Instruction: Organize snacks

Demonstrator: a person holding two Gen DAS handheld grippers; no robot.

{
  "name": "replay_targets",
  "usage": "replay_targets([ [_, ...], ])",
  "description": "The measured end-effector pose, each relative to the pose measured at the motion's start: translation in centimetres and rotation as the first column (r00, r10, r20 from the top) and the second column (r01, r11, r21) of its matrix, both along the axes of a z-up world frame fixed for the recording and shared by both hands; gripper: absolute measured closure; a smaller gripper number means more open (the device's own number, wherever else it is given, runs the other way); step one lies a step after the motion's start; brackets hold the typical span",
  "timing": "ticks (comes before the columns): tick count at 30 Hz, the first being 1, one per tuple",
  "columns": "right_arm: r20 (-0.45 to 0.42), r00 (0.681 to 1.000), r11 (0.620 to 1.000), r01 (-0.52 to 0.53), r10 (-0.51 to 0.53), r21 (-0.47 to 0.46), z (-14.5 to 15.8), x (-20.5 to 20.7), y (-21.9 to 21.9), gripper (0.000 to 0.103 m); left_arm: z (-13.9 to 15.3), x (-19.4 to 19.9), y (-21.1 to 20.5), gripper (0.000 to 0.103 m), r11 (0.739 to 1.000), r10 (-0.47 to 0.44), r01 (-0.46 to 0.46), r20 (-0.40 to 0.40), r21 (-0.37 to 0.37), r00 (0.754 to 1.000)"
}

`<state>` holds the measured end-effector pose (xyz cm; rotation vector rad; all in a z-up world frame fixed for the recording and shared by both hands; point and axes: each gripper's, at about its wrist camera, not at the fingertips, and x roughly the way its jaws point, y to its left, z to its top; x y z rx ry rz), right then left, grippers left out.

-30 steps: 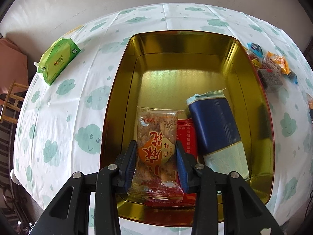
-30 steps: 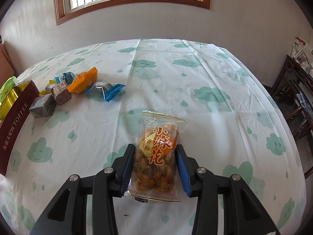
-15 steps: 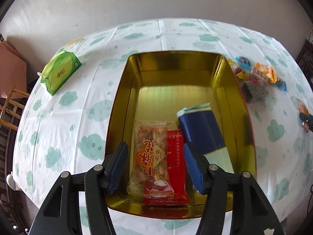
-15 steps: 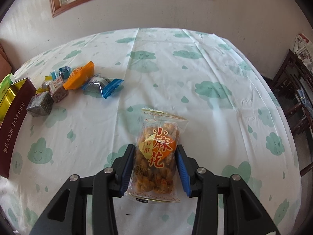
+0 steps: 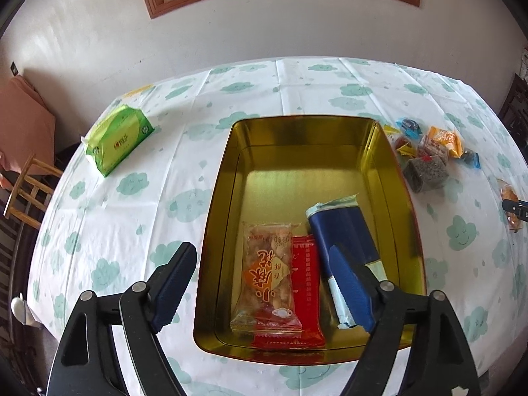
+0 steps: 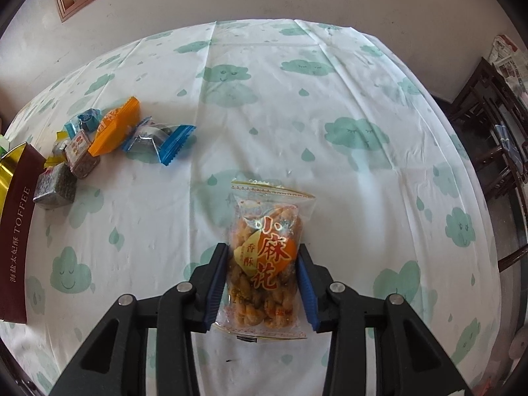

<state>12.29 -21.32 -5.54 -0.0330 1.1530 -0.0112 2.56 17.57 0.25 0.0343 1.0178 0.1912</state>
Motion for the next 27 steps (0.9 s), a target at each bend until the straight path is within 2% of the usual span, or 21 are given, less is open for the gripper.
replay_targets([
  [9,0.070,0.995,0.998,0.061,-0.064,0.032,1.0,-1.4,0.8,0.063,-0.8,-0.6,1.2,0.016,0.996,0.070,-0.071,-0.021,-0.056,0.997],
  [11,0.109,0.992,0.995,0.056,-0.064,0.082,2.1,-2.0,1.6,0.063,-0.8,-0.8,1.2,0.015,0.996,0.077,-0.077,-0.013,-0.055,0.997],
  [14,0.161,0.987,0.986,0.000,-0.028,0.168,3.7,-2.9,3.5,0.063,-0.5,-1.0,1.1,0.014,0.996,0.081,-0.081,-0.001,-0.045,0.997],
  [21,0.173,0.980,0.950,-0.143,0.097,0.276,6.2,-4.1,10.8,0.063,0.1,-1.8,1.9,0.011,0.992,0.111,-0.110,0.014,-0.060,0.994],
  [27,0.192,0.959,0.920,-0.257,0.207,0.295,7.8,-5.6,16.5,0.063,0.6,-2.5,3.1,0.010,0.988,0.146,-0.145,0.033,-0.053,0.989],
])
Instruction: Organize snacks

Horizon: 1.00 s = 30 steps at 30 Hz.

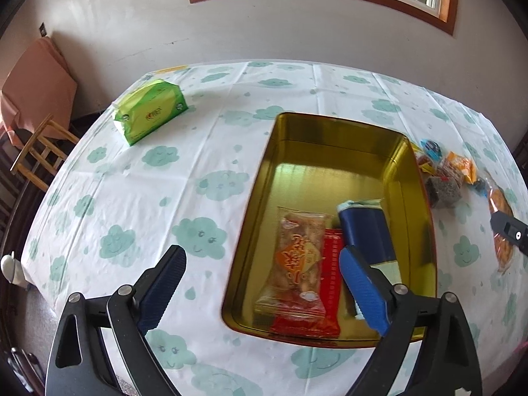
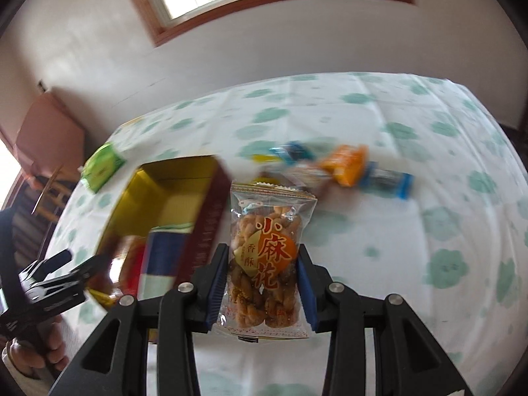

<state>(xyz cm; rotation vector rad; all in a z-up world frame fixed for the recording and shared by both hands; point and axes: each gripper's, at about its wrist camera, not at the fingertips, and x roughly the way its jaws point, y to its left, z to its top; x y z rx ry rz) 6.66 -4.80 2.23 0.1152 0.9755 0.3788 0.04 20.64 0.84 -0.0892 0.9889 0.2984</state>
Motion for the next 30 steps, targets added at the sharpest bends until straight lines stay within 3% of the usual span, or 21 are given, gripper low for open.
replay_targets([
  [10,0.010,0.990,0.990,-0.139,0.139,-0.018,0.4,-2.0,6.9,0.063,0.0,-1.1,3.1,0.010,0.997,0.079,-0.079,0.002,-0.023,0.997],
  [18,0.006,0.983,0.982,-0.185,0.186,-0.036,0.3,-2.7,9.7,0.063,0.2,-1.7,5.2,0.009,0.990,0.138,-0.137,0.006,-0.045,0.990],
  [30,-0.033,0.974,0.973,-0.224,0.223,-0.061,-1.6,-2.3,13.2,0.063,-0.1,-1.8,6.0,0.009,0.988,0.149,-0.149,-0.014,-0.042,0.989],
])
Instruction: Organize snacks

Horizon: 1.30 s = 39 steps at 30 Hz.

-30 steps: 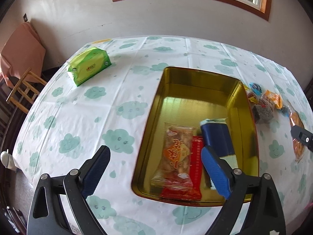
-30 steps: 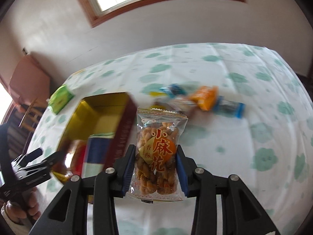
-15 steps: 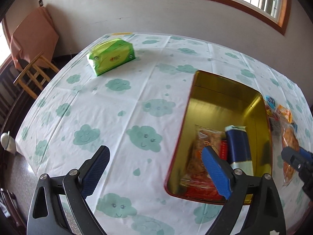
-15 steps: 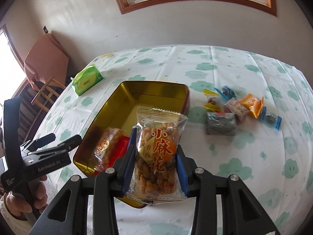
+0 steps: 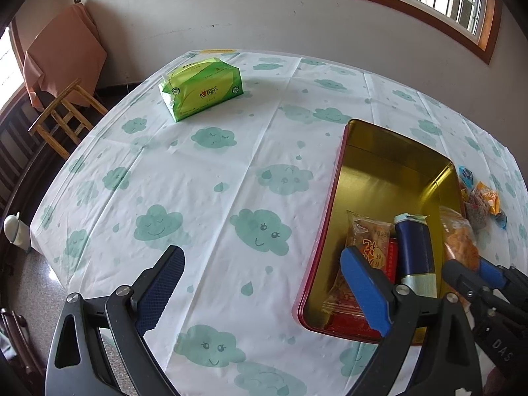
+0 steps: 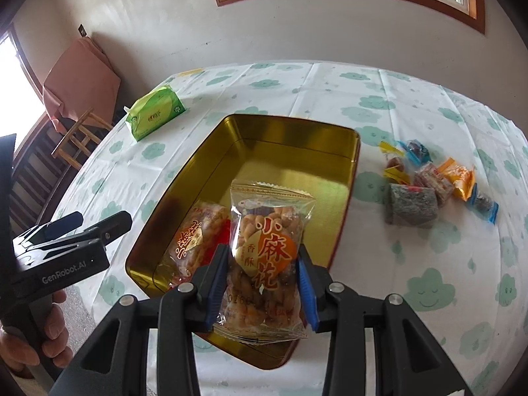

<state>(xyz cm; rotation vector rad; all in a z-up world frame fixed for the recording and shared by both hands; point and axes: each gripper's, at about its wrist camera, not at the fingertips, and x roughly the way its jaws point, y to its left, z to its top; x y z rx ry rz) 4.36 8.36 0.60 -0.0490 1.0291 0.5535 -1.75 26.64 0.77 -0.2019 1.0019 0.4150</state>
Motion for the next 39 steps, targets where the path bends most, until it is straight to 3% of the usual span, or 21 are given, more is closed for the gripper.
replay_targets([
  [21,-0.004,1.000,0.999,-0.013,0.013,-0.035,-2.0,0.1,1.2,0.062,-0.8,0.1,0.5,0.009,1.000,0.017,-0.017,-0.019,-0.016,1.000],
  [25,-0.004,1.000,1.000,-0.015,0.015,0.005,-1.5,0.0,0.5,0.062,-0.7,0.3,0.1,0.009,1.000,0.006,-0.006,-0.013,-0.015,1.000],
  [32,0.041,0.998,0.997,0.047,-0.049,0.061,0.3,0.6,-3.4,0.062,-0.2,0.6,-0.9,0.009,1.000,-0.011,0.011,-0.001,-0.016,1.000],
  [39,0.146,0.982,0.991,0.128,-0.123,-0.027,0.2,3.4,-10.6,0.062,0.2,1.4,-3.2,0.009,0.998,-0.059,0.059,-0.012,0.002,0.998],
])
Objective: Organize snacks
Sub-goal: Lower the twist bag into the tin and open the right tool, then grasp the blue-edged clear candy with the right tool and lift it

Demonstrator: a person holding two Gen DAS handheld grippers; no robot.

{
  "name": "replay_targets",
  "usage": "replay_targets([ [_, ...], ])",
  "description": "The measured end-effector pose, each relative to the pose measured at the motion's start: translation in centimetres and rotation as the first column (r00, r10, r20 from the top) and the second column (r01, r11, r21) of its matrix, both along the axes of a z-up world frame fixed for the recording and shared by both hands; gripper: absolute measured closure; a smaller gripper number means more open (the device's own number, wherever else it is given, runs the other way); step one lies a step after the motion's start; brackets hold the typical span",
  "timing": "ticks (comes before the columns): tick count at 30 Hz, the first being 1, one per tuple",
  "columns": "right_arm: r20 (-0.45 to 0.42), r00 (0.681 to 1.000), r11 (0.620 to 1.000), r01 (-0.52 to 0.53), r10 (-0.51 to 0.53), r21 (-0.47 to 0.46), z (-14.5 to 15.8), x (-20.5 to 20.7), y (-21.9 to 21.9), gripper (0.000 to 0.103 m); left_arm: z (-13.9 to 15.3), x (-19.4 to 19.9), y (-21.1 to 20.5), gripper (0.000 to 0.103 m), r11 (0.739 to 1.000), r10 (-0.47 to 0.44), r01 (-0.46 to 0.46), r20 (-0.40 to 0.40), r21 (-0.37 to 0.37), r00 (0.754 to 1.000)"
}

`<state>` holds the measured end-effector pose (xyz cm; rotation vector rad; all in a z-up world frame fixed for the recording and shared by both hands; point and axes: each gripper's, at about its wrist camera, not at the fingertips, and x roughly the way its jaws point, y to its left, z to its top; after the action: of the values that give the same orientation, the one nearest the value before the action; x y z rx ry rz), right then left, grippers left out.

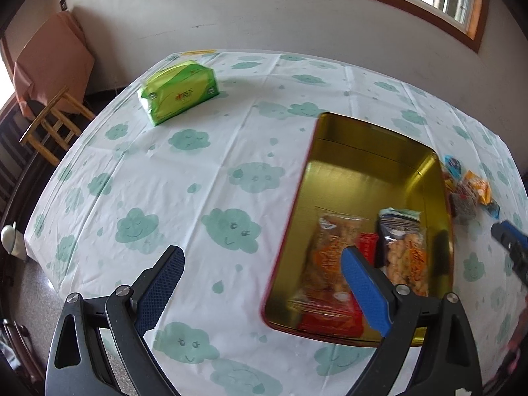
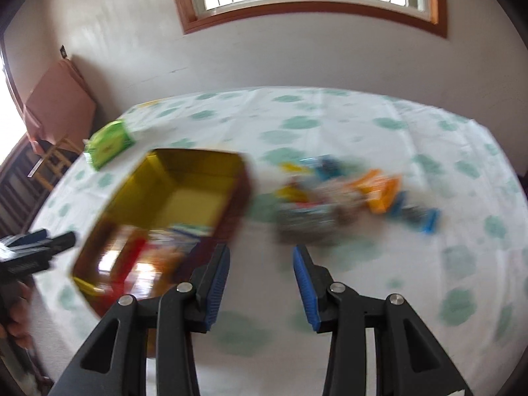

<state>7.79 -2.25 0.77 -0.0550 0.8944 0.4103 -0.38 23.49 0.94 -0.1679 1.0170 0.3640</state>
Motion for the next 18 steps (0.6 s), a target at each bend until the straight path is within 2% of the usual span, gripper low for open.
replay_targets([
  [5,-0.001,1.000,0.994,0.026,-0.026,-0.106,-1.7,3.8,-6.4,0.062,0.3,1.0,-2.7,0.009,0.998,-0.056,0.056,-0.011,0.005,0.998],
  [10,-0.026,1.000,0.991,-0.010,0.007,-0.134,-3.0,7.8,-10.7,0.062,0.8,2.4,-5.5,0.009,0.991,-0.131,0.131,-0.007,-0.004,0.991],
  [18,-0.066,0.986,0.979,-0.161,0.154,-0.124,-5.0,12.1,-11.4,0.062,1.9,4.8,-10.4,0.009,0.958,-0.287,0.287,0.015,-0.003,0.958],
])
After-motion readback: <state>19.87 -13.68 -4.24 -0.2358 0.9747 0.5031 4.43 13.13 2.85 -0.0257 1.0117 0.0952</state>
